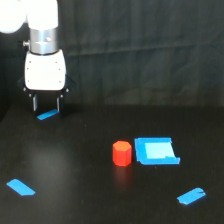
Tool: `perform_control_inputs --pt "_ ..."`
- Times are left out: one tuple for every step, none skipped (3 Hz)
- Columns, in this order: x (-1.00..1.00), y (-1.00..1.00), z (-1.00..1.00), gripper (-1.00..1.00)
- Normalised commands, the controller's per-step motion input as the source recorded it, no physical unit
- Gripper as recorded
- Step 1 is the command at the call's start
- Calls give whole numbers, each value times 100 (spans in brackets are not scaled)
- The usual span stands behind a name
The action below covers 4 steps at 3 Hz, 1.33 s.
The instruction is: Pick up the red object from the table
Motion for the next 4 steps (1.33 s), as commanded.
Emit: perform_control_inputs --pt "74 -26 -1 98" --pt "83 -34 -2 98" --pt "96 -58 15 97" --pt "94 -64 -15 100"
